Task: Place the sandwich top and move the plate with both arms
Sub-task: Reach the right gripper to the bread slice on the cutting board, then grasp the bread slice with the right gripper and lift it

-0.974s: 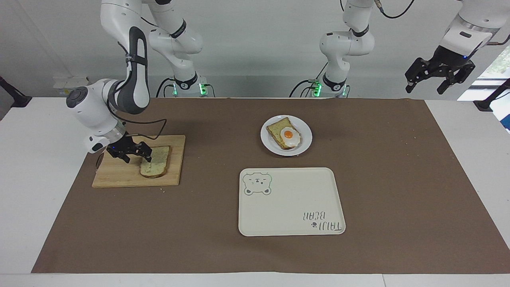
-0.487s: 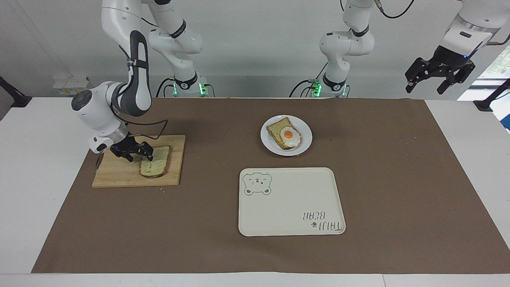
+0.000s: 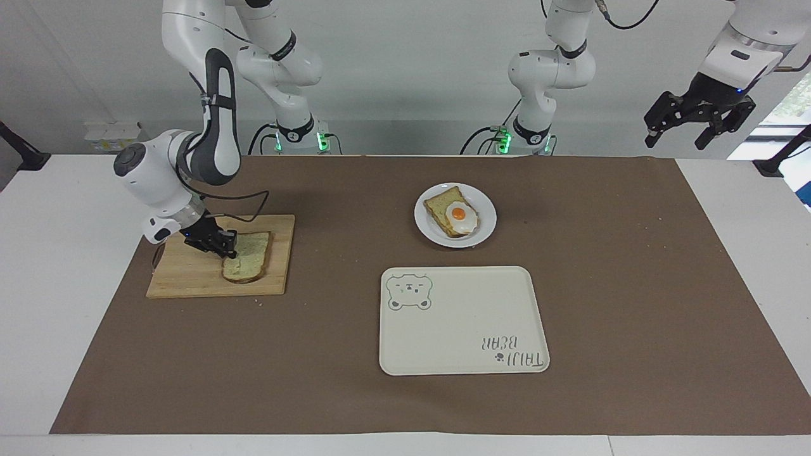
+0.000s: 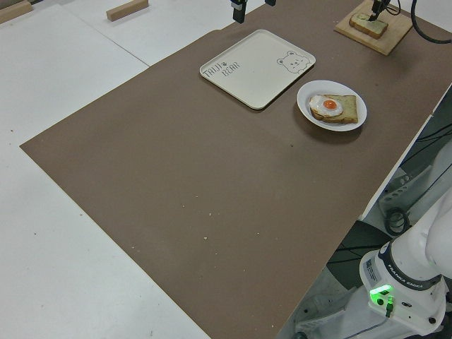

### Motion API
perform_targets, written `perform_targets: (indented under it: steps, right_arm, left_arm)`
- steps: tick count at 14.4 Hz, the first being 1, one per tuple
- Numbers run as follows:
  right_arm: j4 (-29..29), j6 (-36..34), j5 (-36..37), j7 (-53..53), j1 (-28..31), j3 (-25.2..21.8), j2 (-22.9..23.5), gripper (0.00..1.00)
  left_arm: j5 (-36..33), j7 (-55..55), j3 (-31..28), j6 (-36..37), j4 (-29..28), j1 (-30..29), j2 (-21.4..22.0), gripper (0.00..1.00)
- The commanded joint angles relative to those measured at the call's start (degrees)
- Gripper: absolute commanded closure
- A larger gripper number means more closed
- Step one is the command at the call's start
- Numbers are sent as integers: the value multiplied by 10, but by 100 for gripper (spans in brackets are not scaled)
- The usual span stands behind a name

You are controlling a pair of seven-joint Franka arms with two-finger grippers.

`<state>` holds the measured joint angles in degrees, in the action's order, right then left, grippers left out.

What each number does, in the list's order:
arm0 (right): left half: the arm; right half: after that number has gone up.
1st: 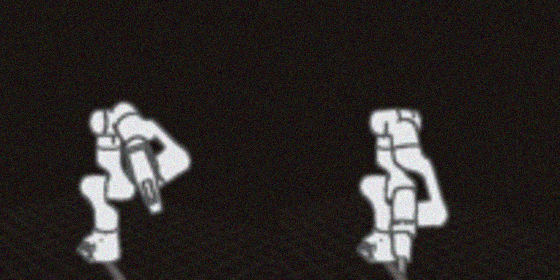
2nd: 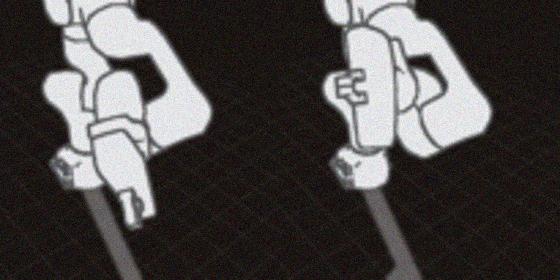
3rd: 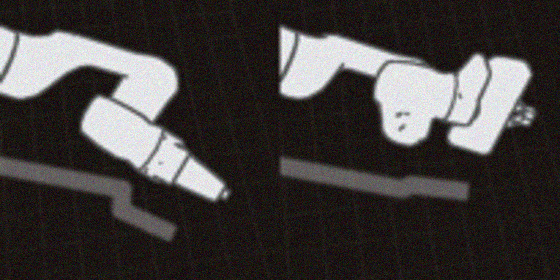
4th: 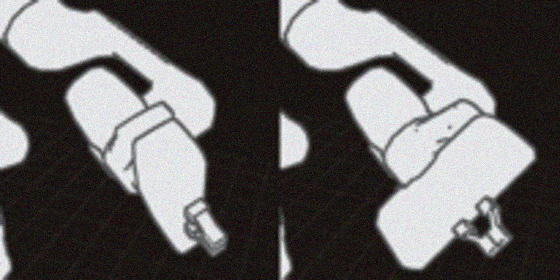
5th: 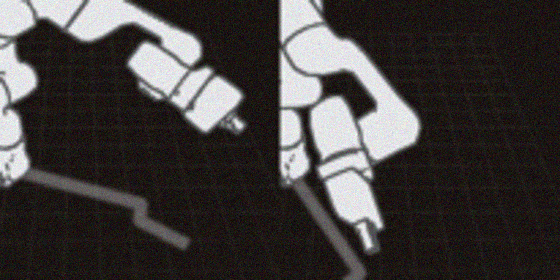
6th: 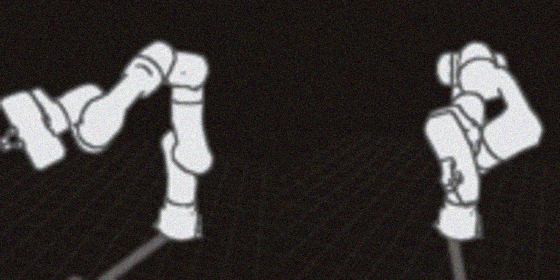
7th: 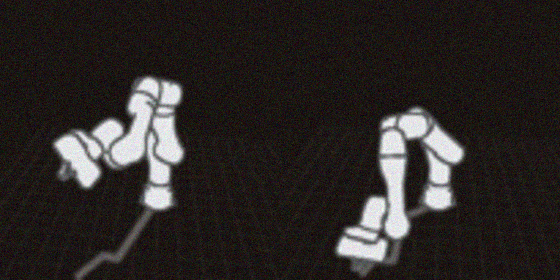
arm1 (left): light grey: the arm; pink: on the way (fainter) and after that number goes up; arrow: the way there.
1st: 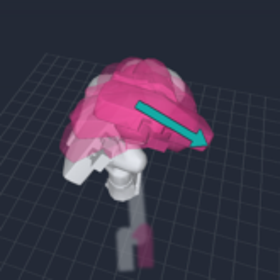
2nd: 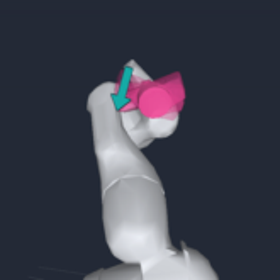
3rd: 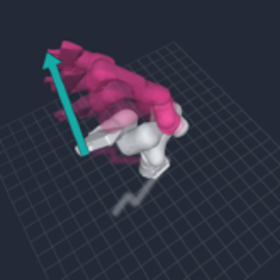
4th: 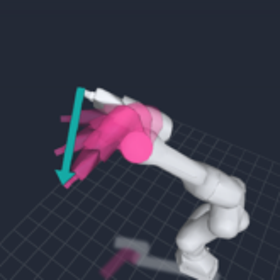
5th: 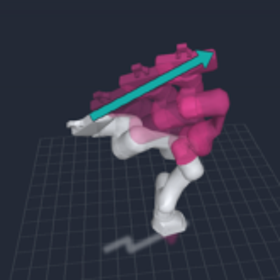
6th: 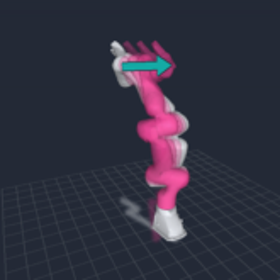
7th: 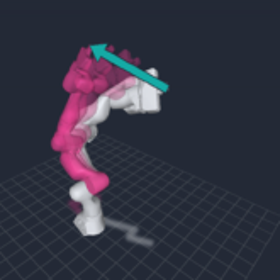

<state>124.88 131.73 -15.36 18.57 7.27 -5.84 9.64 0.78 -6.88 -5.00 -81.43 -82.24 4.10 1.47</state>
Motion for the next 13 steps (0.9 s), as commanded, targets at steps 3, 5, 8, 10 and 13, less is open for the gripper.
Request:
perform_targets:
  steps: [3,5,8,10,13]
  right_arm:
    - [-8,4,-20,57,3,7,5,100]
    - [-28,-9,-11,70,2,7,-2,100]
    - [-64,-61,1,72,-1,7,-13,100]
    - [-93,-100,22,72,-1,9,-18,100]
    - [-130,-167,24,74,-9,11,-33,100]
  left_arm:
    - [-7,4,8,0,-8,-8,9,0]
    - [-7,4,8,0,-8,-8,9,0]
    - [-7,4,8,0,-8,-8,9,0]
    - [-7,4,8,0,-8,-8,9,0]
    - [-7,4,8,0,-8,-8,9,0]
